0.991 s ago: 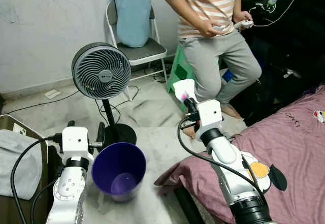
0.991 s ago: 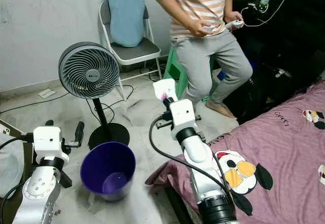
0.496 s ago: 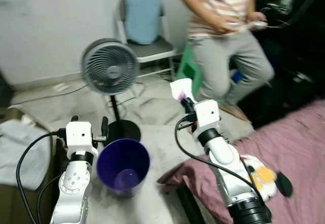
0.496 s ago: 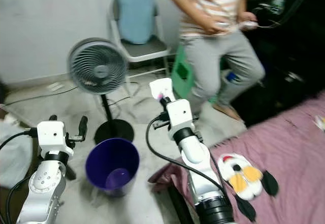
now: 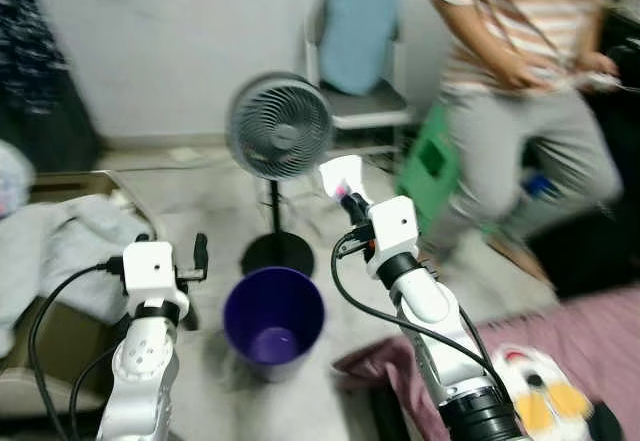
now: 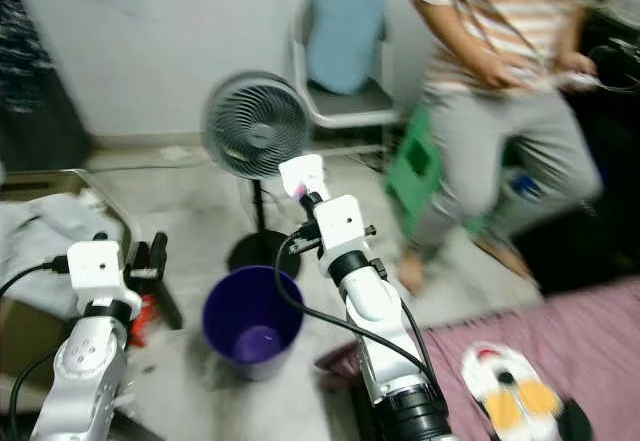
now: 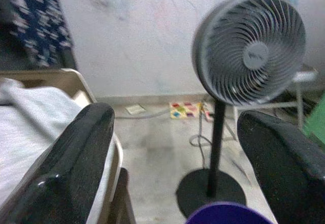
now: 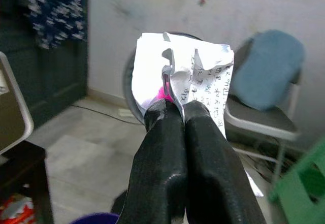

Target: Clean up the room

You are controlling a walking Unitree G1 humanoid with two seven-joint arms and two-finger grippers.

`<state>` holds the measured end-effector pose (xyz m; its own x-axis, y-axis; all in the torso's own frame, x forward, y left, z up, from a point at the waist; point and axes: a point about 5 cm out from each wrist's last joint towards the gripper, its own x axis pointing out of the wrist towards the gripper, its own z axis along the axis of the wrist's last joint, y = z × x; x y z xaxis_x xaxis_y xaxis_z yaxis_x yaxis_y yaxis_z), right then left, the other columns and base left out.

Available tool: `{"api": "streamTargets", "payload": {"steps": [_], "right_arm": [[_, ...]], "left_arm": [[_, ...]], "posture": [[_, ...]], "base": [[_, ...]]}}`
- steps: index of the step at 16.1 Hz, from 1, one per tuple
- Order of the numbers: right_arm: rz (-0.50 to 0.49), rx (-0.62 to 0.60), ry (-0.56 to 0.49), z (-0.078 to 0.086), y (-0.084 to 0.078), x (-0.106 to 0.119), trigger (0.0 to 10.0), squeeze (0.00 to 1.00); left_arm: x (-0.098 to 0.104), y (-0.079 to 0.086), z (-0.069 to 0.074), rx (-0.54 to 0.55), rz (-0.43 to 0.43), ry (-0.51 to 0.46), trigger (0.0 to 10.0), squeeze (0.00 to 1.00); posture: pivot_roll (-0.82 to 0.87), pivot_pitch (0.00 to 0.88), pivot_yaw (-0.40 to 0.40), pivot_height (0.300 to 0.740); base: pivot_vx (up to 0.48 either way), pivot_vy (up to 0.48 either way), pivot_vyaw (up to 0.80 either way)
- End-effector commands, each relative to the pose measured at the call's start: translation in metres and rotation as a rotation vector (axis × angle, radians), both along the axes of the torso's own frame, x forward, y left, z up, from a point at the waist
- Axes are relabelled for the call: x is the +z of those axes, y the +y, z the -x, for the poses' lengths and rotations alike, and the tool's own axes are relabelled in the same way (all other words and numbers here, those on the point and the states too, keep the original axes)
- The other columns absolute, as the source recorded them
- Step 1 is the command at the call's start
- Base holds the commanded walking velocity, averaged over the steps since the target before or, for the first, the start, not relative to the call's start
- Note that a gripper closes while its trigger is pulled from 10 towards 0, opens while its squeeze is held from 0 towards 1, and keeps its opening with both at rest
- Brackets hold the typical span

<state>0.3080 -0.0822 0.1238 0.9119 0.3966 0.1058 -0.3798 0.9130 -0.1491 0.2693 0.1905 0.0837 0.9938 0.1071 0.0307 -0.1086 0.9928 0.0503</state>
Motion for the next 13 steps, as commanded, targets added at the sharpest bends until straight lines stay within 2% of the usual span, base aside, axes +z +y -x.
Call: {"api": "streamTargets", "payload": {"steps": [1, 6, 8, 10, 13], "right_arm": [[-0.003, -0.030, 0.001, -0.001, -0.007, 0.000, 10.0, 0.00], [-0.018, -0.069, 0.048, 0.004, -0.011, -0.014, 10.0, 0.00], [-0.029, -0.076, 0.052, 0.005, -0.010, -0.014, 10.0, 0.00], [-0.037, -0.086, 0.049, 0.002, -0.010, -0.012, 10.0, 0.00], [-0.113, -0.150, 0.088, -0.002, -0.016, -0.013, 10.0, 0.00]], "left_arm": [[-0.003, -0.002, 0.001, -0.011, 0.007, 0.009, 10.0, 0.00], [-0.002, 0.000, 0.001, -0.021, 0.015, 0.008, 10.0, 0.00], [-0.002, 0.001, 0.001, -0.017, 0.014, 0.010, 10.0, 0.00], [-0.002, 0.001, 0.000, -0.023, 0.010, 0.008, 10.0, 0.00], [0.000, 0.000, -0.001, -0.032, 0.009, -0.001, 10.0, 0.00]], "posture": [[-0.01, 0.010, -0.055, 0.740], [-0.01, 0.025, -0.040, 0.740], [-0.01, 0.027, -0.038, 0.740], [0.00, 0.027, -0.036, 0.740], [0.00, 0.026, -0.035, 0.740]], "base": [[0.000, 0.000, 0.80], [0.000, 0.000, 0.60], [0.000, 0.000, 0.00], [0.000, 0.000, 0.58], [0.000, 0.000, 0.00]]}}
